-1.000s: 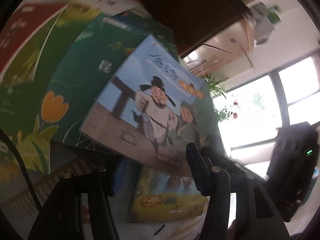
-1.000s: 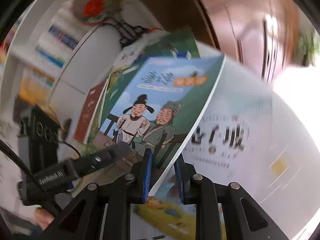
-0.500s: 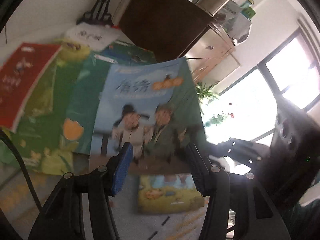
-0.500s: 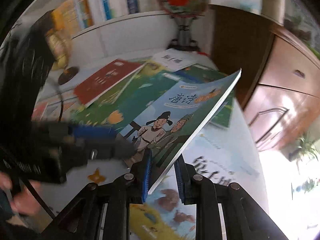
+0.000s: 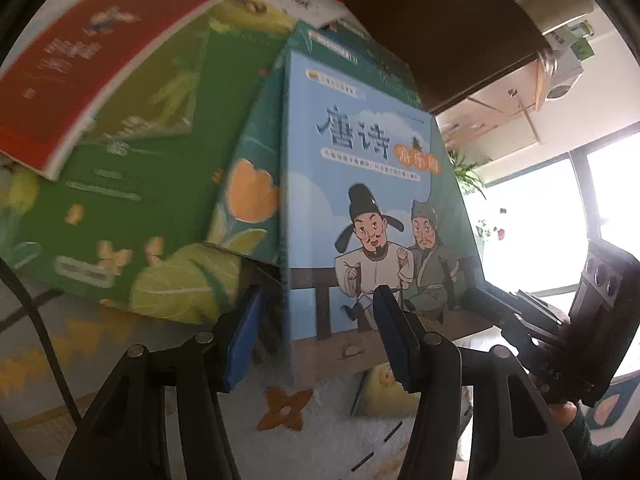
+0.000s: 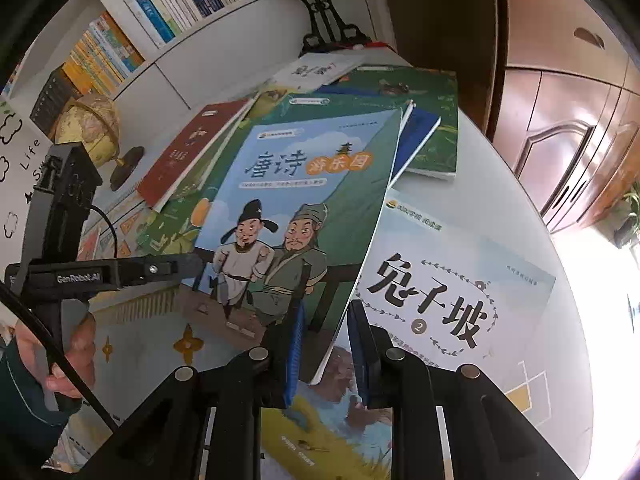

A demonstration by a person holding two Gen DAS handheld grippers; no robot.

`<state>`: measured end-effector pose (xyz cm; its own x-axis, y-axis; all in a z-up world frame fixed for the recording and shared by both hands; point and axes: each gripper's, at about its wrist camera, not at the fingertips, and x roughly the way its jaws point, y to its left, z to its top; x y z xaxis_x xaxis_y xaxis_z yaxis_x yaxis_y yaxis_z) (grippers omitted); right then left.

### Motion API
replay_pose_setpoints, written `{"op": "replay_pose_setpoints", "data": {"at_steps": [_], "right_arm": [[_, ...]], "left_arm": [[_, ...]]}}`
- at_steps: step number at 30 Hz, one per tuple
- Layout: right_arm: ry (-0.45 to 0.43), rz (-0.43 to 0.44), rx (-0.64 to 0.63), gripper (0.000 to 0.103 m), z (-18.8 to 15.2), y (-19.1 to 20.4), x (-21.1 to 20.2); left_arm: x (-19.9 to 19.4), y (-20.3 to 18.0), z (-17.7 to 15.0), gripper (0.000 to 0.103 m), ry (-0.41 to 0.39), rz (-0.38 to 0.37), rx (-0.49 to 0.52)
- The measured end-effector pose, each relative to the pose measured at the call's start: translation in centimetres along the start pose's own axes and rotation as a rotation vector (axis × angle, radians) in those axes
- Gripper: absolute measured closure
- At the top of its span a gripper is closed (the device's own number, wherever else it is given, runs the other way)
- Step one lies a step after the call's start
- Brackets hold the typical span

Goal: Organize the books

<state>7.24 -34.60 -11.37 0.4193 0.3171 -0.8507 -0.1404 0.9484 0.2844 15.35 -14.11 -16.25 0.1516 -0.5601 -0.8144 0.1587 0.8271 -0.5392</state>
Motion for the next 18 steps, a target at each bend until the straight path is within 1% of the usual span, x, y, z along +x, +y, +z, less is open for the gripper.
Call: {"op": "replay_pose_setpoints", "data": {"at_steps": [2,3,7,10,13,14,16,17,18], "right_arm": [[0.013,0.009,0.014,0.082,0.0,-0.4,0.4],[0.025,0.024,0.025,0.082,-0.1,-0.7,0.7],[0.077,0.072,0.08,0.082,-0.1,-2.0,1.9],[0.105,0.136,0.158,0.081,0.0,-3.6,2.6],[0.072,0.177,0.203,0.081,0.5,-4.8,2.6],[0.052,0.185,0.218,0.078,0.8,-5.2,2.6],[0.048,0.197,0.244,0.071,1.4,-5.8,3.2],[0.054,0.198,0.251,0.07,1.7,-5.9,3.8],[0.043,0.214,0.248,0.07,1.7,-5.8,4.1]], "left_arm": [[0.7,0.1,-0.1,0.05,0.014,-0.004,-0.003],[0.6,-0.1,-0.1,0.05,-0.009,-0.006,0.005],[0.6,0.4,0.0,0.05,-0.015,-0.035,-0.03],[0.5,0.7,0.0,0.055,-0.02,-0.033,-0.031],[0.3,1.2,0.0,0.061,-0.02,-0.027,-0.039],[0.0,1.7,-0.3,0.062,-0.021,-0.03,-0.043],[-0.3,2.4,-0.4,0.063,-0.023,-0.043,-0.063],[-0.5,2.7,-0.4,0.064,-0.023,-0.047,-0.068],[-0.6,2.9,-0.5,0.064,-0.023,-0.05,-0.076]]}}
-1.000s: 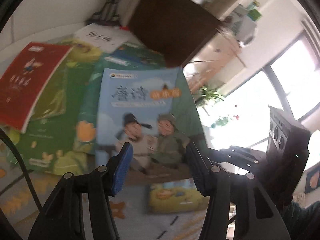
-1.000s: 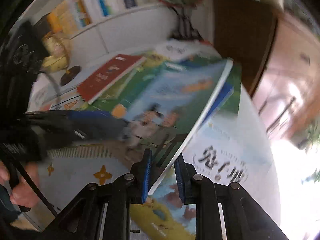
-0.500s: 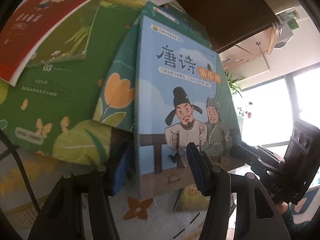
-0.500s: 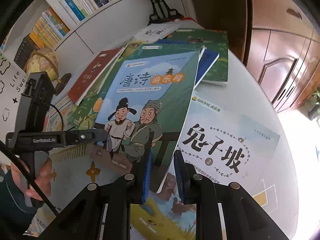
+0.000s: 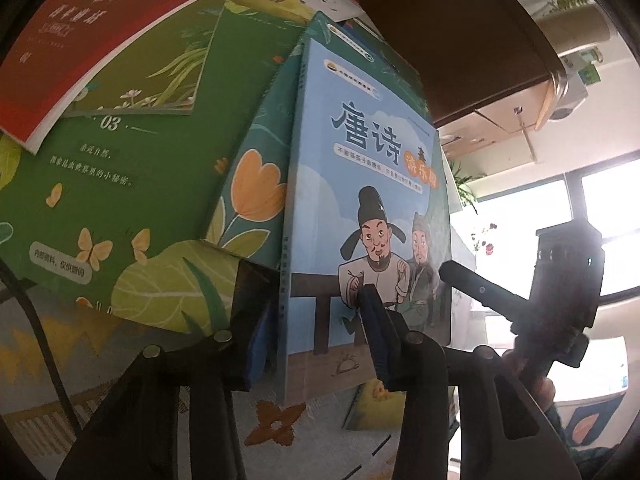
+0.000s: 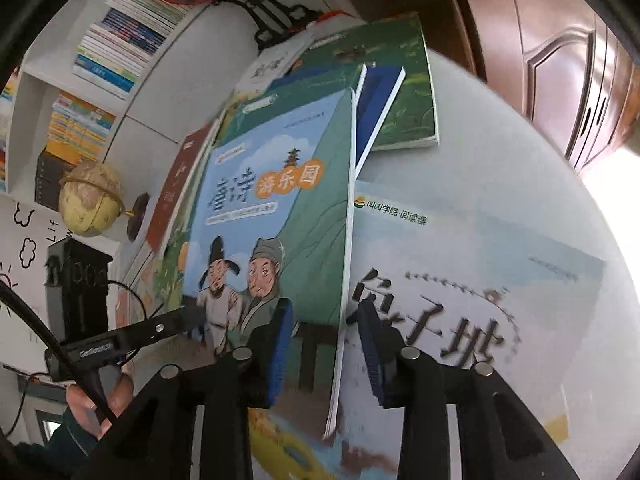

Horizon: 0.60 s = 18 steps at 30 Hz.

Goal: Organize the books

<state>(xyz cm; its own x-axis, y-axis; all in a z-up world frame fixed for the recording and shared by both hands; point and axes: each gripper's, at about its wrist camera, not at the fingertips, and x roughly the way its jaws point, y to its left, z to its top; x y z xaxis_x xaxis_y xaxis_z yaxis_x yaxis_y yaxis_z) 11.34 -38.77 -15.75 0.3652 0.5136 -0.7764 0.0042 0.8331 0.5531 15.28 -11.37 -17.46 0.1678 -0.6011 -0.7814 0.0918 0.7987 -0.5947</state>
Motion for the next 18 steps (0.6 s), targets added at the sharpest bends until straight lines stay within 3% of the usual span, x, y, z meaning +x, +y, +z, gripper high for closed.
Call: {"op": "replay_pose_setpoints", "data": {"at_steps": [6,9,10,13,17,18], "right_arm": [[0.002,0.022,-0.002,0.067,-0.7,0.5,-0.2],[-0.021,0.142,0.046,0.067,-1.0,-0.1,-2.3],[-0.042,0.227,0.072,0.067,-1.1,-0.2,-3.3],[-0.06,0.35,0.1,0.067,-1.4,-0.4,-4.0],[0.041,0.098,0.023,0.068,-2.0,-0.2,-0.5],[0.051,0.089,0.021,0.07,-2.2,-0.3,-0.1]], "left_arm": [[-0.6,-1.3,-1.0,0.066,0.02,0.044,0.053],[-1.7,-2.9,-2.3,0.066,0.04,0.03,0.124],[-1.9,-3.2,-2.6,0.066,0.043,0.02,0.136],[-1.9,-3.0,-3.0,0.066,0.042,-0.009,0.128],[-1.4,-1.7,-2.8,0.066,0.037,-0.091,0.079],[-1.3,-1.7,-2.8,0.066,0.034,-0.084,0.084]]}}
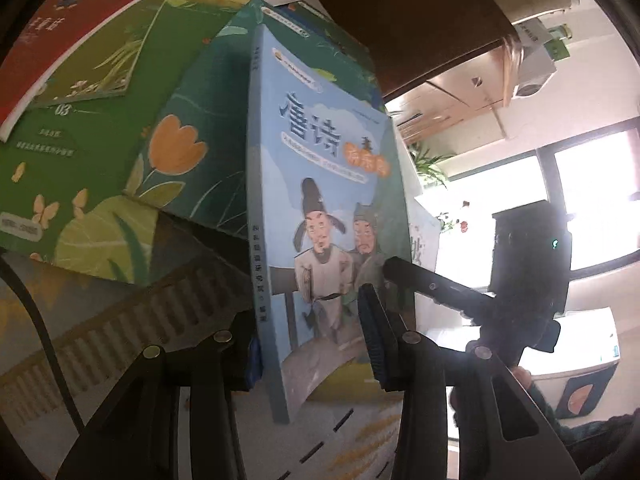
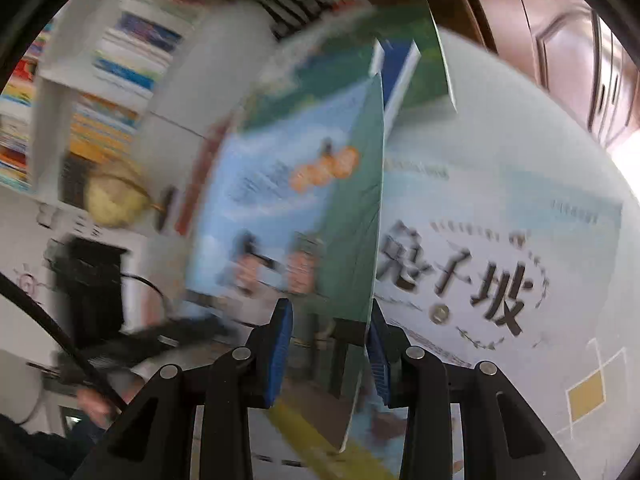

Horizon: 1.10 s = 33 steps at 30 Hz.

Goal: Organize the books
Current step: 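Carry the blue book with both grippers to the rug beside the pink book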

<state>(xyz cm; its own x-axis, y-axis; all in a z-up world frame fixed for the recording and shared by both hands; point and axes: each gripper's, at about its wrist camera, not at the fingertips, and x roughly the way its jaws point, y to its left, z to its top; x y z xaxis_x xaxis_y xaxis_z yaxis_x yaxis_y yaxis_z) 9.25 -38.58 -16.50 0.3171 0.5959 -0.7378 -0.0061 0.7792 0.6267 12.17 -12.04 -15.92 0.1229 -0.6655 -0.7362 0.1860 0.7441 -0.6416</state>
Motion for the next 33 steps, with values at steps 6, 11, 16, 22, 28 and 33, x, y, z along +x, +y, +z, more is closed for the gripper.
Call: {"op": "replay_pose_setpoints", "data": {"at_steps": [6,11,16,22,28,33], "right_arm": [[-0.052,-0.216,-0.234,0.072,-0.9,4.2,-0.5],[-0.092,-0.304,-0.436,0.072,-1.7,8.1,-1.4],[-0.137,-0.33,-0.601,0.072,-2.0,11.3,-3.2],[-0.137,-0.299,-0.731,0.072,-1.9,15.2,-3.2],[-0.2,-0.231,-0.833,0.072,-3.0,22.0,-3.2],[-0.242,-0.161,-0.924,0.072,-4.5,29.4,-1.6]], "left_arm": [[-0.5,-3.4,-1.1,0.066,-0.047,0.14,0.138],[-2.0,-6.1,-1.2,0.066,-0.113,0.265,0.268],[-3.4,-7.5,-1.6,0.066,-0.156,0.33,0.314],[-7.4,-6.3,-2.8,0.065,-0.234,0.332,0.239],[-14.7,-4.3,-4.4,0.065,-0.373,0.345,0.164],[-22.4,-1.1,-6.5,0.065,-0.502,0.395,0.128]]}}
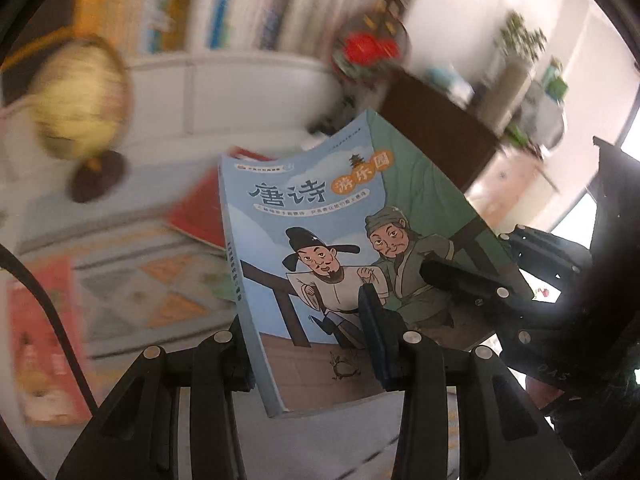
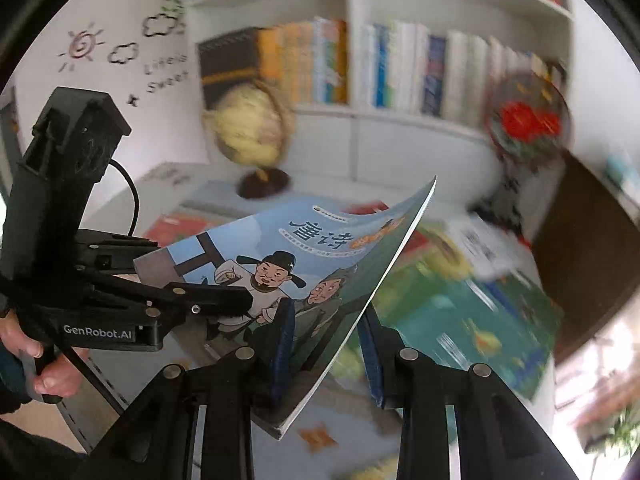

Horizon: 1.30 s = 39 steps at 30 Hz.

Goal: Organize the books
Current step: 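Carry the blue book with both grippers to the rug beside the pink book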

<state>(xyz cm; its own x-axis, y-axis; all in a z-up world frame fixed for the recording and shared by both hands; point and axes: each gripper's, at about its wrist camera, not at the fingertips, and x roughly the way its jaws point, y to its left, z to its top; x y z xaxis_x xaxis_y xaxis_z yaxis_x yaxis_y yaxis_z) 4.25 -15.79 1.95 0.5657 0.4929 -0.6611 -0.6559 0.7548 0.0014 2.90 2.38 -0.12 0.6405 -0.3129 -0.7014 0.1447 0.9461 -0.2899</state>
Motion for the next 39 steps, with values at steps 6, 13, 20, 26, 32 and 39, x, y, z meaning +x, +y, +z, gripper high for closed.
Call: {"op": "replay_pose_setpoints", "data": {"at_steps": [6,13,20,26,32,39], "right_arm": [[-0.046,0.083,-0.059,0.072,5.2,9.9,3.6],[-0.045,0.195,-0.096,0.072,8.6,19.9,9.8],[0.067,0.242,-0.129,0.072,8.6,25.5,17.5],[0.162,0.238,-0.12,0.072,7.3,26.2,22.5],[0.225,0.247,-0.076,0.072,6.1,25.5,25.3],[0.282,0.261,-0.037,0.072,4.6,25.4,27.4]], "left_arm": [[-7.4,9.8,-0.4,0.066,-0.087,0.101,-0.066],[-11.0,20.3,-2.7,0.066,-0.118,0.195,-0.169],[-8.8,27.2,-5.9,0.066,-0.081,0.216,-0.253],[-5.9,30.0,-7.9,0.066,-0.034,0.194,-0.307],[-4.6,30.7,-9.7,0.066,0.004,0.168,-0.331],[-3.6,32.2,-11.1,0.066,0.048,0.157,-0.384]]}}
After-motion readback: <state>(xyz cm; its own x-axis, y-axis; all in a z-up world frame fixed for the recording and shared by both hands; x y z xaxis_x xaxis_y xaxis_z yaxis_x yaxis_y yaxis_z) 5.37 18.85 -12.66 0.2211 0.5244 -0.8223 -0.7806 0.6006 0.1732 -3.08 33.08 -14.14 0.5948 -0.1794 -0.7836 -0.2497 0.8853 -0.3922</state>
